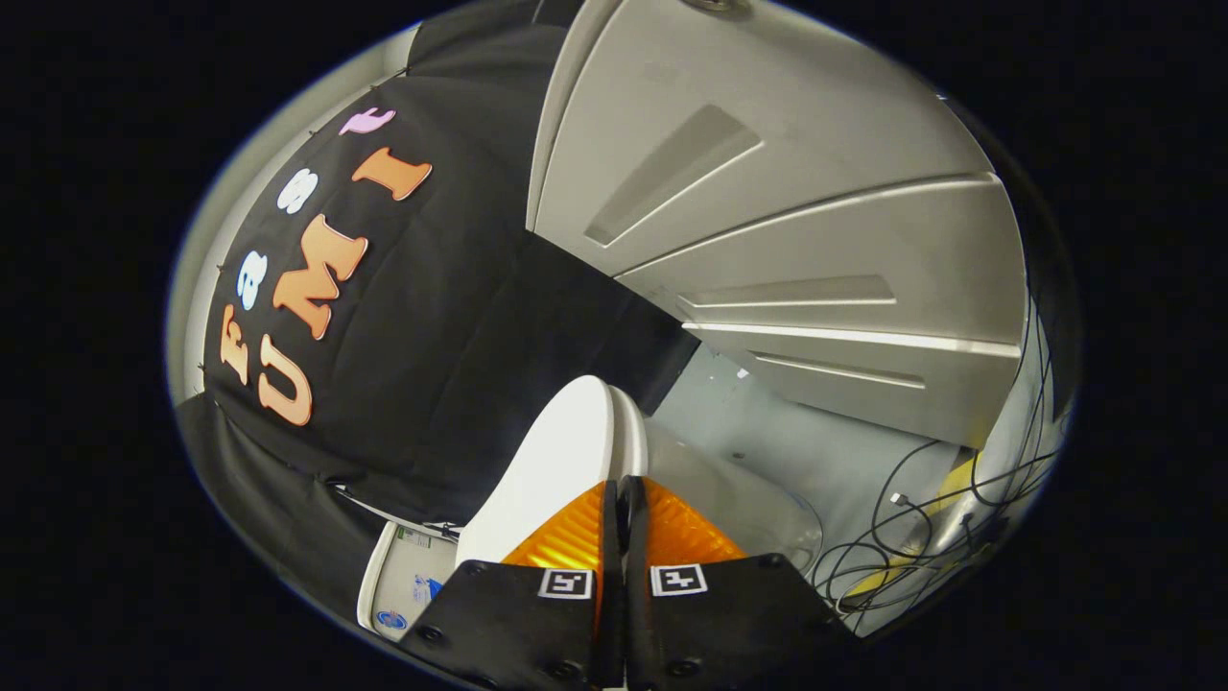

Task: Open the toilet lid.

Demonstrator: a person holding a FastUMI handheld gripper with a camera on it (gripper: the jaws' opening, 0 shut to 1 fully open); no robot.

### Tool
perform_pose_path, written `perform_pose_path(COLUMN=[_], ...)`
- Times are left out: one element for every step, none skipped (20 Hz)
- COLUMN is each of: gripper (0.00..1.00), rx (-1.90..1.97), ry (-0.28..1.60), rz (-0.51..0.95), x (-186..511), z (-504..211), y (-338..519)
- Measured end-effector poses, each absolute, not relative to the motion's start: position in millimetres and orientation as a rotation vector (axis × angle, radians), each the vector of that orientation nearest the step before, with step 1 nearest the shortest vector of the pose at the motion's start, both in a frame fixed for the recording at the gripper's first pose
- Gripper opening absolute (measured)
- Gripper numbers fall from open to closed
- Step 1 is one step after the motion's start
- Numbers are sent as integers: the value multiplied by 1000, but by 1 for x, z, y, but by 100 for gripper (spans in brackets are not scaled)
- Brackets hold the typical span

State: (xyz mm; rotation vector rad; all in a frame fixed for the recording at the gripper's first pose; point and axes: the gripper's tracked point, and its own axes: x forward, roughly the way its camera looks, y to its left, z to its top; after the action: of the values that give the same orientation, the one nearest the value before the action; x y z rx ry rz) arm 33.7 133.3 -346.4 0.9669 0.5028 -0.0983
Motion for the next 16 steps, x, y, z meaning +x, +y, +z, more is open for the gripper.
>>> perform_pose_path(gripper=[8,9,8,8,8,8,8,9,8,8,9,9,8,8,8,8], rx=[953,945,942,928,908,862,813,776,751,738,736,734,726,709,686,658], ry=[495,488,483,471,468,457,430,388,352,329,317,315,315,305,292,277], rz=[-98,-96,-92,-88,-91,-83,-96,-108,-110,-103,-98,-90,-85,-82,-79,-79], x=[35,37,38,40,43,46,53,65,73,74,76,74,75,78,81,86], z=[-341,-337,-331,-324,-318,-313,-306,-295,-283,-271,-262,-254,-248,-240,-230,-222], y=[134,134,135,136,137,137,135,133,133,134,136,139,141,143,146,147])
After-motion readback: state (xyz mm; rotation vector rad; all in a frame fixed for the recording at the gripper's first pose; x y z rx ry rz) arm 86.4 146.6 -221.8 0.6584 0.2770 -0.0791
